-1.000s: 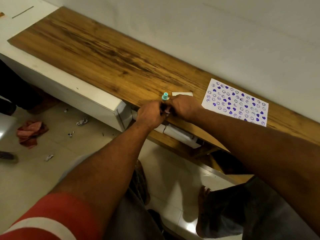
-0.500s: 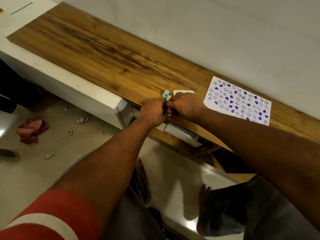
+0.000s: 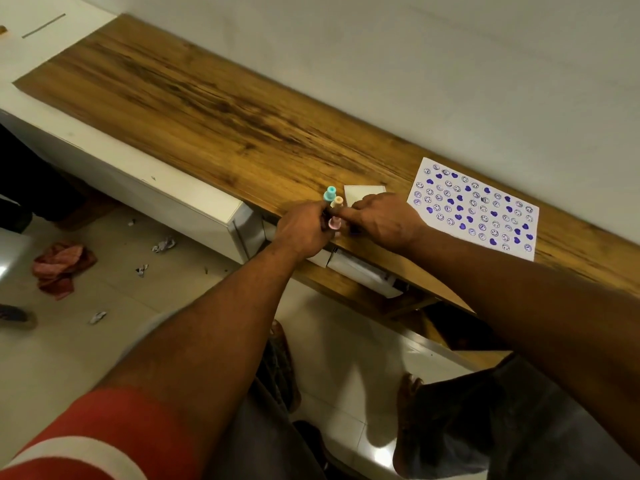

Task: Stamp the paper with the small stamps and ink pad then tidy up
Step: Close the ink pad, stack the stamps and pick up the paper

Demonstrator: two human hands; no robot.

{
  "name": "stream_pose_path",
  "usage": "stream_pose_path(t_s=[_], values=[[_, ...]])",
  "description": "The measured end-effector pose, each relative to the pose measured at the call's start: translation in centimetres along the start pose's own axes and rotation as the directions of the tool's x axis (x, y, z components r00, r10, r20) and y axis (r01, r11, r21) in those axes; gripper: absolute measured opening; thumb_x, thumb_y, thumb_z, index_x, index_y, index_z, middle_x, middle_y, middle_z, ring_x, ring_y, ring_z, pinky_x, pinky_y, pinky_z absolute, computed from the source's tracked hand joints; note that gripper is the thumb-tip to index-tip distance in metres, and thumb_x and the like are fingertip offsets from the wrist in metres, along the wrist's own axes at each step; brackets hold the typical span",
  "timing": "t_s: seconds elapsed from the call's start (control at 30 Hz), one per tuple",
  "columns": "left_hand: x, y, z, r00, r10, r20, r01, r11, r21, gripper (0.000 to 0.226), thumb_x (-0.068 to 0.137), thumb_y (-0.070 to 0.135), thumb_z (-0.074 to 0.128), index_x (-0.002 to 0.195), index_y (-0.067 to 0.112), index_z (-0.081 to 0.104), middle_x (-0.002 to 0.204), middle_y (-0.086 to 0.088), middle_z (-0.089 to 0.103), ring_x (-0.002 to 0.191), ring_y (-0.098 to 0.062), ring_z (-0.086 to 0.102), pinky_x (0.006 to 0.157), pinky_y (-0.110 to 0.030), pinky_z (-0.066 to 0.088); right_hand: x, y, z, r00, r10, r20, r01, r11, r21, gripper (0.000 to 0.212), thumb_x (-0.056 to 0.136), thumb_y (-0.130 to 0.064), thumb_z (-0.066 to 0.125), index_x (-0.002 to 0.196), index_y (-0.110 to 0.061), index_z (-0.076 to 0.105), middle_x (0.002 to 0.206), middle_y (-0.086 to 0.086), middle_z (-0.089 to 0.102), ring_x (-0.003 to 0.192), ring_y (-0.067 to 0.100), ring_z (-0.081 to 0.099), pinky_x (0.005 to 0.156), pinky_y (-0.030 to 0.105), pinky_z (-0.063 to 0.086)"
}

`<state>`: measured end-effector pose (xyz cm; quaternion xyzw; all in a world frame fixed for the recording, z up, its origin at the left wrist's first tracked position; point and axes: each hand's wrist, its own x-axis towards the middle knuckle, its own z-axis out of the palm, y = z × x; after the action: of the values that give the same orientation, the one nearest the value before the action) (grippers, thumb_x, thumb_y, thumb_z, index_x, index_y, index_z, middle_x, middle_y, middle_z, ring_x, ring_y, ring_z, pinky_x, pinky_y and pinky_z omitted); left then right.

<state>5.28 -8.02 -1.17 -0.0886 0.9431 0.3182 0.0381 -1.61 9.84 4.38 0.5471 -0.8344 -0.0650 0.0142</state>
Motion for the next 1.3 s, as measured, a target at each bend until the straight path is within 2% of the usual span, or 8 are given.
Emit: stream_pose_path(t_s=[0.1,0.17,0.23,0.4,0.57,0.87,1.13,1.3], values=[[-0.2,0.2,-0.1,1.000,-0.015,-0.015,0.015,1.000,0.001,0.045,0.087,0.041,0.081,0.127,0.027,0.066,0.109,0.005,0.069,0.099,-0.016,0.064,0.081,-0.036,0.055,-1.0,1.6,-0.4,0.953,0.295,-0.073,-0.274,0.937,0.218,0.043,0.099,-0.036,0.063,0.140,-0.029,0.056,0.105,0.002,0.075,0.092,0.026,0.070,0.067,0.033,0.051],[-0.3,0.4,-0.3,0.999,-0.035,-0.036,0.036,0.999,0.008,0.046,0.088,0.040,0.080,0.130,0.027,0.065,0.114,0.004,0.070,0.103,-0.017,0.064,0.082,-0.035,0.052,-1.0,2.9,-0.2,0.879,0.475,-0.037,-0.428,0.822,0.377,0.035,0.099,-0.037,0.063,0.133,-0.030,0.062,0.114,-0.007,0.073,0.103,0.019,0.067,0.077,0.033,0.052],[-0.4,0.5,-0.6,0.994,-0.053,-0.098,0.056,0.998,0.036,0.051,0.088,0.042,0.079,0.134,0.028,0.061,0.120,0.003,0.069,0.108,-0.018,0.064,0.080,-0.033,0.047,-0.5,4.1,0.1,0.833,0.552,0.032,-0.506,0.737,0.447,0.037,0.096,-0.038,0.069,0.131,-0.028,0.065,0.119,-0.007,0.072,0.108,0.017,0.064,0.083,0.032,0.050],[-1.6,1.7,-0.7,0.970,0.013,-0.242,0.045,0.971,0.234,0.058,0.091,0.055,0.070,0.138,0.025,0.053,0.122,0.001,0.065,0.106,-0.019,0.064,0.077,-0.034,0.046,1.9,5.8,0.7,0.842,0.486,0.235,-0.539,0.775,0.329,0.055,0.092,-0.041,0.073,0.142,-0.026,0.057,0.146,0.000,0.058,0.134,0.026,0.052,0.103,0.040,0.047],[-2.1,3.3,0.2,0.976,0.102,-0.192,-0.026,0.931,0.364,0.059,0.092,0.066,0.063,0.134,0.025,0.056,0.117,0.002,0.067,0.100,-0.017,0.065,0.070,-0.032,0.044,2.9,6.1,1.8,0.847,0.445,0.290,-0.520,0.806,0.283,0.059,0.089,-0.039,0.076,0.144,-0.028,0.056,0.143,0.004,0.061,0.128,0.029,0.056,0.100,0.039,0.049],[-1.8,4.2,0.3,0.960,0.216,-0.180,-0.120,0.893,0.434,0.050,0.097,0.060,0.060,0.131,0.024,0.056,0.116,0.000,0.068,0.097,-0.018,0.068,0.068,-0.032,0.043,2.9,6.5,2.5,0.868,0.436,0.238,-0.494,0.812,0.312,0.069,0.086,-0.033,0.081,0.147,-0.020,0.052,0.141,0.011,0.055,0.127,0.032,0.054,0.100,0.038,0.045],[-2.0,3.6,2.3,0.976,0.197,-0.094,-0.132,0.875,0.465,0.052,0.093,0.067,0.060,0.122,0.024,0.065,0.097,-0.001,0.069,0.083,-0.018,0.065,0.069,-0.035,0.055,1.0,5.7,1.9,0.908,0.408,0.093,-0.413,0.834,0.365,0.039,0.093,-0.033,0.070,0.130,-0.020,0.066,0.127,0.007,0.061,0.111,0.027,0.060,0.084,0.031,0.045],[-2.0,3.4,3.1,0.977,0.181,-0.112,-0.112,0.885,0.451,0.047,0.095,0.063,0.059,0.119,0.023,0.066,0.094,0.000,0.070,0.081,-0.018,0.067,0.068,-0.035,0.057,-0.9,4.5,1.5,0.935,0.355,0.010,-0.331,0.861,0.386,0.028,0.099,-0.028,0.061,0.122,-0.014,0.069,0.118,0.008,0.070,0.104,0.026,0.065,0.082,0.033,0.050]])
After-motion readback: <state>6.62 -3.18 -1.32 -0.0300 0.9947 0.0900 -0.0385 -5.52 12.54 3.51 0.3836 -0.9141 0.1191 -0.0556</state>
